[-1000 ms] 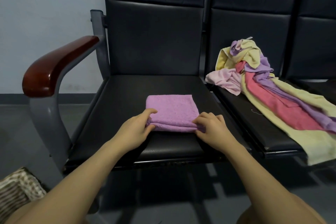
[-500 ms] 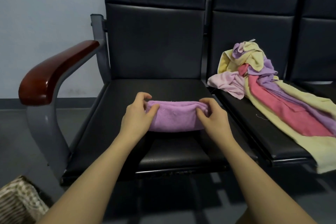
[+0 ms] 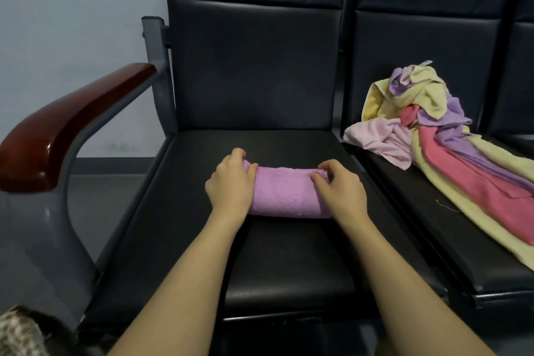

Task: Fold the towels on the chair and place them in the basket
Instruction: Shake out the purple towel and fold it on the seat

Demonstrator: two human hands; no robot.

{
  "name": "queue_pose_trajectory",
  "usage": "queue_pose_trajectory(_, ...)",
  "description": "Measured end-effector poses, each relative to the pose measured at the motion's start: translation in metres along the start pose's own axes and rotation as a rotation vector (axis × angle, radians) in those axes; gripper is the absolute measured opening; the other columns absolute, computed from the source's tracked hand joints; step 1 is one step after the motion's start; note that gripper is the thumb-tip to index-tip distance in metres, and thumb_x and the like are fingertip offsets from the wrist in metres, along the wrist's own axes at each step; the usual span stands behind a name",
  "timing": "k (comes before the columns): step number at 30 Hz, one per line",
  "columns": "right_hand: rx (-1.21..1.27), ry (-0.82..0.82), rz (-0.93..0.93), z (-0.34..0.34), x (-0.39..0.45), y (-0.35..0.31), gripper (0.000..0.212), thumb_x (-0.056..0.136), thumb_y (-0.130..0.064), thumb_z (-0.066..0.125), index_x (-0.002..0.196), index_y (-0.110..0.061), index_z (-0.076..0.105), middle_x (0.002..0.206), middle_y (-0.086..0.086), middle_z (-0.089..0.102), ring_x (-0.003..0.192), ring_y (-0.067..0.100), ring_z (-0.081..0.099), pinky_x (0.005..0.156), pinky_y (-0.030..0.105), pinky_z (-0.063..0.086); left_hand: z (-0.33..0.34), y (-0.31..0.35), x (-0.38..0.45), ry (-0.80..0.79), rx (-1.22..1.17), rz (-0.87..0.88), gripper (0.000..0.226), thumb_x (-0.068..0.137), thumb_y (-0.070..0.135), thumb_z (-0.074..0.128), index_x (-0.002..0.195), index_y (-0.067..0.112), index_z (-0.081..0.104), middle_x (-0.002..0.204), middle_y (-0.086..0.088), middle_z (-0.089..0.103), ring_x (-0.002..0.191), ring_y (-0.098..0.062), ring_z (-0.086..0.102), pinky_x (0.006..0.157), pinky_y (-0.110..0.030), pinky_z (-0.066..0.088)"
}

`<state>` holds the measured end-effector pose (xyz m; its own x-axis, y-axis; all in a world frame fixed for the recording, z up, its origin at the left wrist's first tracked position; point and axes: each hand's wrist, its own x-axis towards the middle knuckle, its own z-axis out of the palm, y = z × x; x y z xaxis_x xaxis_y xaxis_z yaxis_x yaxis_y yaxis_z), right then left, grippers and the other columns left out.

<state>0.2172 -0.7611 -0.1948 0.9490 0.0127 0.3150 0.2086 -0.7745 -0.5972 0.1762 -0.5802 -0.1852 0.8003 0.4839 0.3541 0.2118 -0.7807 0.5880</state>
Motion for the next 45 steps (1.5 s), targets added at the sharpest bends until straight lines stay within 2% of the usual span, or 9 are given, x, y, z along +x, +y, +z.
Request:
queue_pose_trajectory(6, -0.068, -0.016, 0.076, 0.015, 0.016, 0.013, 0.023, 0.095, -0.033, 0.052, 0.110, -0.019, 0.062, 0.108, -0.002, 0.064, 0.102, 0.018, 0.058, 0.086, 0.030, 0.023, 0.015, -0.003, 0.009, -0.074, -0.052, -0.051, 0.034, 0.094, 0.043, 0.050, 0.114, 0.016, 0.053, 0.113, -0.003, 0.060, 0.096, -0.025, 0.059, 0.079, -0.038, 0.049)
queue_pose_trajectory(12, -0.049, -0.004, -0.037, 0.017, 0.018, 0.016, 0.025, 0.095, -0.031, 0.053, 0.114, -0.021, 0.064, 0.117, -0.003, 0.056, 0.111, 0.016, 0.050, 0.093, 0.029, 0.019, 0.009, -0.020, 0.011, -0.225, 0.047, 0.010, 0.038, 0.095, 0.031, 0.048, 0.130, 0.017, 0.050, 0.126, -0.004, 0.056, 0.109, -0.025, 0.055, 0.085, -0.037, 0.046)
queue_pose_trajectory(17, 0.097, -0.061, -0.027, 0.018, 0.007, 0.018, 0.030, 0.094, -0.022, 0.053, 0.123, -0.020, 0.058, 0.121, -0.006, 0.058, 0.114, 0.014, 0.051, 0.082, 0.018, 0.011, 0.009, -0.018, 0.003, -0.134, 0.008, -0.014, 0.032, 0.098, 0.027, 0.047, 0.128, 0.015, 0.049, 0.124, -0.007, 0.055, 0.108, -0.029, 0.056, 0.082, -0.038, 0.044)
queue_pose_trajectory(20, 0.170, -0.019, -0.060, 0.022, 0.000, 0.014, 0.031, 0.094, -0.015, 0.054, 0.124, -0.020, 0.056, 0.120, -0.007, 0.058, 0.116, 0.019, 0.051, 0.082, 0.016, 0.014, 0.008, -0.016, 0.000, -0.131, 0.002, -0.043, 0.031, 0.098, 0.027, 0.046, 0.126, 0.015, 0.048, 0.125, -0.006, 0.054, 0.107, -0.030, 0.056, 0.083, -0.041, 0.046)
queue_pose_trajectory(24, 0.278, 0.094, -0.076, 0.014, -0.009, 0.002, 0.034, 0.095, -0.011, 0.053, 0.128, -0.016, 0.052, 0.121, -0.002, 0.060, 0.110, 0.016, 0.056, 0.102, 0.038, 0.038, 0.001, -0.015, -0.005, -0.130, -0.009, -0.039, 0.028, 0.098, 0.029, 0.046, 0.123, 0.017, 0.048, 0.125, -0.003, 0.054, 0.105, -0.029, 0.057, 0.082, -0.040, 0.047)
queue_pose_trajectory(35, 0.055, 0.012, -0.042, 0.007, -0.015, -0.010, 0.027, 0.096, -0.020, 0.052, 0.123, -0.021, 0.055, 0.120, -0.003, 0.056, 0.103, 0.018, 0.058, 0.087, 0.034, 0.040, -0.017, -0.032, -0.008, -0.133, 0.061, -0.028, 0.026, 0.098, 0.026, 0.047, 0.123, 0.020, 0.046, 0.122, -0.004, 0.051, 0.102, -0.027, 0.056, 0.079, -0.040, 0.048)
queue_pose_trajectory(39, -0.043, -0.069, -0.084, 0.011, -0.007, -0.003, 0.032, 0.096, -0.020, 0.051, 0.126, -0.029, 0.057, 0.125, -0.006, 0.050, 0.116, 0.014, 0.048, 0.098, 0.033, 0.020, -0.019, -0.035, -0.007, -0.039, 0.199, 0.252, 0.028, 0.098, 0.026, 0.046, 0.123, 0.021, 0.057, 0.126, -0.003, 0.052, 0.110, -0.024, 0.049, 0.089, -0.036, 0.040)
queue_pose_trajectory(42, -0.018, -0.067, -0.194, 0.012, -0.008, -0.007, 0.031, 0.096, -0.021, 0.047, 0.122, -0.031, 0.061, 0.127, -0.012, 0.053, 0.116, 0.006, 0.044, 0.088, 0.025, 0.012, -0.018, -0.027, -0.011, -0.236, 0.335, 0.454, 0.041, 0.100, 0.042, 0.033, 0.134, 0.028, 0.050, 0.138, 0.006, 0.050, 0.125, -0.017, 0.044, 0.101, -0.035, 0.030)
queue_pose_trajectory(45, -0.003, -0.165, -0.257, 0.017, -0.011, -0.013, 0.030, 0.097, -0.027, 0.046, 0.122, -0.034, 0.062, 0.130, -0.017, 0.055, 0.117, 0.001, 0.044, 0.093, 0.026, 0.013, -0.011, -0.026, -0.016, -0.418, 0.468, 0.407, 0.050, 0.101, 0.048, 0.022, 0.147, 0.030, 0.033, 0.153, 0.008, 0.033, 0.141, -0.015, 0.026, 0.113, -0.037, 0.018)
